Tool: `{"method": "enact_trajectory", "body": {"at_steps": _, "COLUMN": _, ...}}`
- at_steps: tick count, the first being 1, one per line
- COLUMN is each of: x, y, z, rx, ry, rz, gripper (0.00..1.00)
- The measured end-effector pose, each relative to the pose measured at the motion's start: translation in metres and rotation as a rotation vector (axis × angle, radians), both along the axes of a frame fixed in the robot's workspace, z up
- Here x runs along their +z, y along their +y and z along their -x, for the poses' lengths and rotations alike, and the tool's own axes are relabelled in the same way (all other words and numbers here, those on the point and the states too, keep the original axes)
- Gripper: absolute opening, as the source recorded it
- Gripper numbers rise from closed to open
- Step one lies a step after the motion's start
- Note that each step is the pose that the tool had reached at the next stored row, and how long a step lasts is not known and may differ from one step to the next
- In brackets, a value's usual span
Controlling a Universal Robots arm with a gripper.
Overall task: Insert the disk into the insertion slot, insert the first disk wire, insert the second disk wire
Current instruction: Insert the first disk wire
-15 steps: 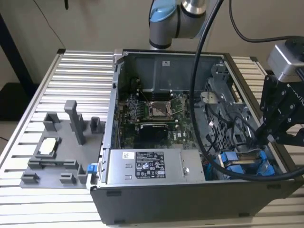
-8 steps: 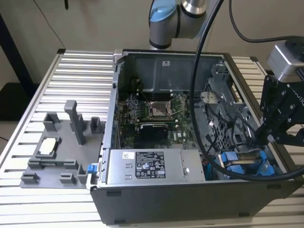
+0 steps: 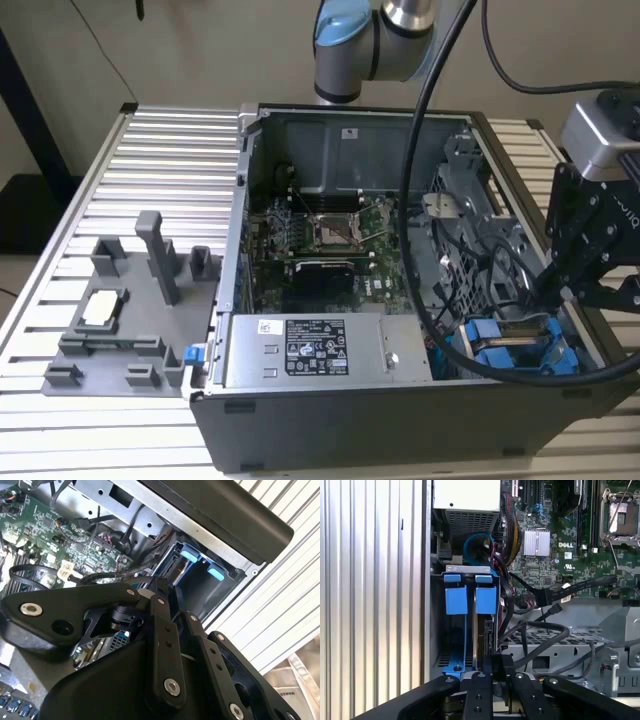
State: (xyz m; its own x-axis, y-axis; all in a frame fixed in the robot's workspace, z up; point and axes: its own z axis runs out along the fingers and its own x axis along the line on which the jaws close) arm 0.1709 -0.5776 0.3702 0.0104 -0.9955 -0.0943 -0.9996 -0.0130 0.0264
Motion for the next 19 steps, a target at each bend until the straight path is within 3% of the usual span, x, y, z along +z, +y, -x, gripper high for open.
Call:
{"method": "enact_trajectory", "body": {"at_steps": 4, "x": -0.0038, "y": 0.0001, "z": -0.0013, "rx": -0.003, "ry": -0.0010, "rz": -0.0233, "gripper": 0.19}}
{"method": "enact_trajectory", "body": {"at_steps": 9, "x": -0.0087, "y": 0.0000, "z": -0.0022, "rx": -0.003, "ry": -0.0021, "rz": -0.0233, "gripper": 0.19}}
{"method": "enact_trajectory", "body": {"at_steps": 14, "x": -0.0142, "y": -0.0002, "z": -0.0022, "rx": -0.005, "ry": -0.0195, "rz": -0.0230, "gripper": 0.19}}
{"method": "enact_trajectory", "body": {"at_steps": 19, "x": -0.0172, "y": -0.0005, "z": -0.0022, "rx": -0.007, "ry": -0.0205, "rz": -0.0203, "gripper": 0.19}}
